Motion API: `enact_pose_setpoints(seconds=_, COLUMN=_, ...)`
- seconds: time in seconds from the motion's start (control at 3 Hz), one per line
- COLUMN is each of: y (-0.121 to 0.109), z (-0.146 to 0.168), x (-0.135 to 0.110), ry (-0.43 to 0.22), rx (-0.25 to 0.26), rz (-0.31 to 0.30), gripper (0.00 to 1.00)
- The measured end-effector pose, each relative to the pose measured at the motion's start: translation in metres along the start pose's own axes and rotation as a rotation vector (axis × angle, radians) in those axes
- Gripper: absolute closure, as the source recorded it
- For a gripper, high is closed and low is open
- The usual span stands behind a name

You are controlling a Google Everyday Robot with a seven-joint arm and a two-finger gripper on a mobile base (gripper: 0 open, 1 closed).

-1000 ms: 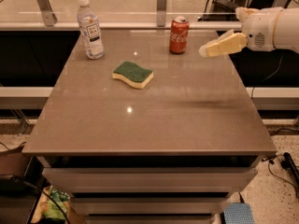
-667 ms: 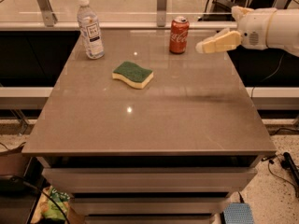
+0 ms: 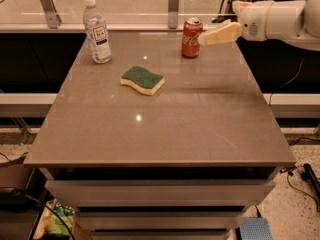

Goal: Knock coke can over

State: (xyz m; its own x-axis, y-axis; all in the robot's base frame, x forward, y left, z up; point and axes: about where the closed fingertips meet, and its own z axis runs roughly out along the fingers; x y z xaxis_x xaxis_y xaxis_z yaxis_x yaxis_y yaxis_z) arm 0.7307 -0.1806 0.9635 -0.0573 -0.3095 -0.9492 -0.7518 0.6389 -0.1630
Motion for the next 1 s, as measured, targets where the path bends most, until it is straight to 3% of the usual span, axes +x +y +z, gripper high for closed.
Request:
enact_pose_setpoints(seconds=0.33, y=-0.015, z=0.03, x=-0.003, ry=-0.024, rx=-0.028, rz=0.021, gripper=0.0)
enact_pose_setpoints(seconds=1.0, y=-0.028, z=0.058, x=0.007, ry=-0.084, rx=-0.054, rz=0.073, gripper=0.0)
